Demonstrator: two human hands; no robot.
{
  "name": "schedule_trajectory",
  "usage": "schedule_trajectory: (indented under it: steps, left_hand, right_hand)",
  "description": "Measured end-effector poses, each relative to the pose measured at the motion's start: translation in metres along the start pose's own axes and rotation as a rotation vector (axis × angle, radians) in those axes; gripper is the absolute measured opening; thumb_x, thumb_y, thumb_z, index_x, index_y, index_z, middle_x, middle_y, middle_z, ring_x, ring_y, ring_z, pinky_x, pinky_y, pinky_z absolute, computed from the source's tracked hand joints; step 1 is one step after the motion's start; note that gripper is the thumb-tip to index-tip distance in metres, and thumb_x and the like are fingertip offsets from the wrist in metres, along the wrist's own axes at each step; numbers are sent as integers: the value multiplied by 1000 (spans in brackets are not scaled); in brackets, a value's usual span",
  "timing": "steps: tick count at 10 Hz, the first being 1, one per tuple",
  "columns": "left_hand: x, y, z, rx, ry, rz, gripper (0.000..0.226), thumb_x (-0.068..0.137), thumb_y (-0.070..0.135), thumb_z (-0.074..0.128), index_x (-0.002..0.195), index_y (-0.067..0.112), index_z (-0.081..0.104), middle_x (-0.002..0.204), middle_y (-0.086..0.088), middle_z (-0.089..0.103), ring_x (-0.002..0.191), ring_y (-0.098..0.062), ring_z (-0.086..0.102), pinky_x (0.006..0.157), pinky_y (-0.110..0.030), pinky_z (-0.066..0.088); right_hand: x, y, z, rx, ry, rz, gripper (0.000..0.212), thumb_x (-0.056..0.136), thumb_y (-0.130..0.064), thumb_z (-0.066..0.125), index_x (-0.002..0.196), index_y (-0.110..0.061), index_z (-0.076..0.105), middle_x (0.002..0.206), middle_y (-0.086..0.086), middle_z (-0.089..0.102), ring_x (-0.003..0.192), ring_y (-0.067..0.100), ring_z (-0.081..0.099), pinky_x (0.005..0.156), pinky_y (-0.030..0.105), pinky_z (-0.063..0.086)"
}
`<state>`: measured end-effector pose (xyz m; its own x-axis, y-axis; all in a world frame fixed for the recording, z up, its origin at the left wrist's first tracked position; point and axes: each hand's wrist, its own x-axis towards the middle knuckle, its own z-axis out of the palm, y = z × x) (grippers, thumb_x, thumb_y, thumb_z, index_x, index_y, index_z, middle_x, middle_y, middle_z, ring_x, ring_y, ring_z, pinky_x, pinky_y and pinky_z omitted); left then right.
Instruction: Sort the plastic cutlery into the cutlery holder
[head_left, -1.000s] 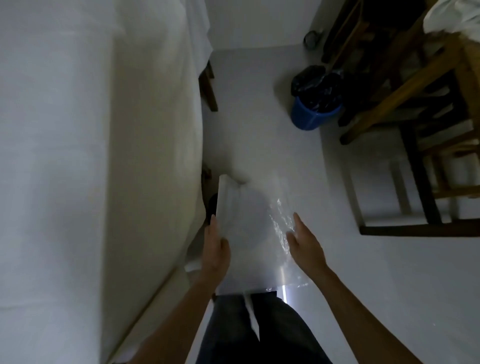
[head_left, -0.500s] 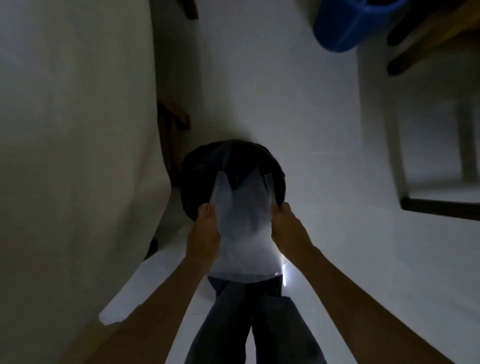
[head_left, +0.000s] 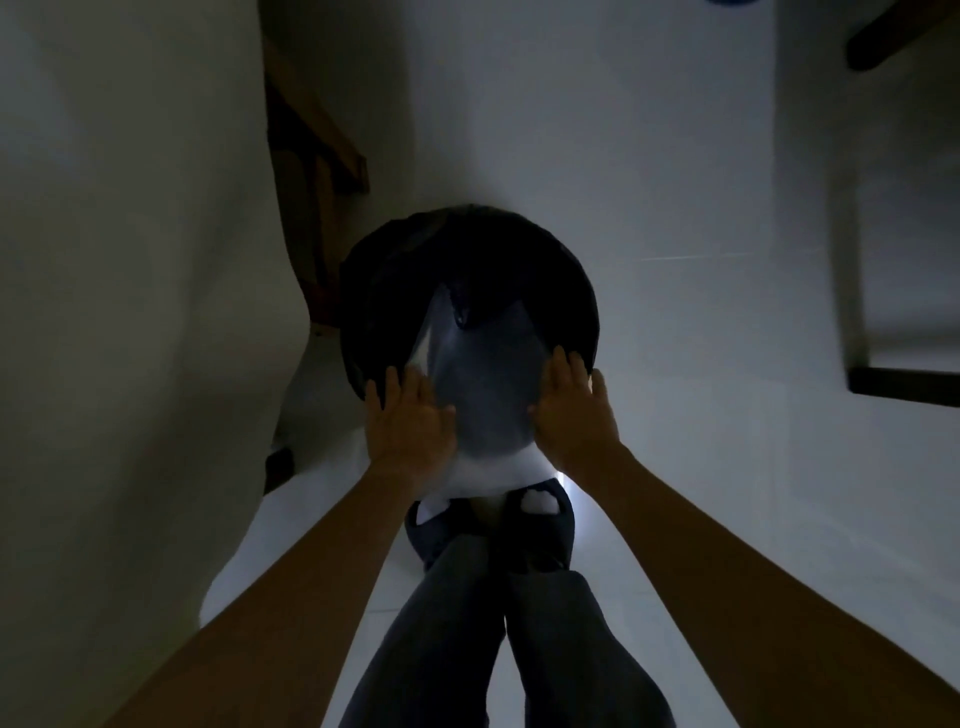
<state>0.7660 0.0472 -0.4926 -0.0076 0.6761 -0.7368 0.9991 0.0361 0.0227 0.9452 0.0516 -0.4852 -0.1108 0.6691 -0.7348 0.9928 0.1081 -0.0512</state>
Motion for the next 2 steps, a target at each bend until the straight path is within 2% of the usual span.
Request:
schedule_trajectory:
  steps: [1, 2]
  left_hand:
    - [-23, 3, -31, -44, 22, 38, 59, 100, 38, 21, 149, 6, 13, 159, -11, 11, 147, -29, 5, 118, -46, 1]
    - [-82, 8, -102, -103, 38, 142, 59, 101, 38, 18, 150, 6, 7, 159, -11, 6, 147, -26, 4, 119, -41, 2]
  right_hand:
    - [-23, -5, -25, 44, -3, -22, 62, 102, -32, 26, 148, 1, 0, 158, 21, -2, 146, 35, 0, 117, 47, 8]
    - [-80, -14, -91, 64, 8, -109, 64, 102, -37, 23, 148, -1, -2, 159, 17, -2, 147, 32, -1, 118, 43, 5]
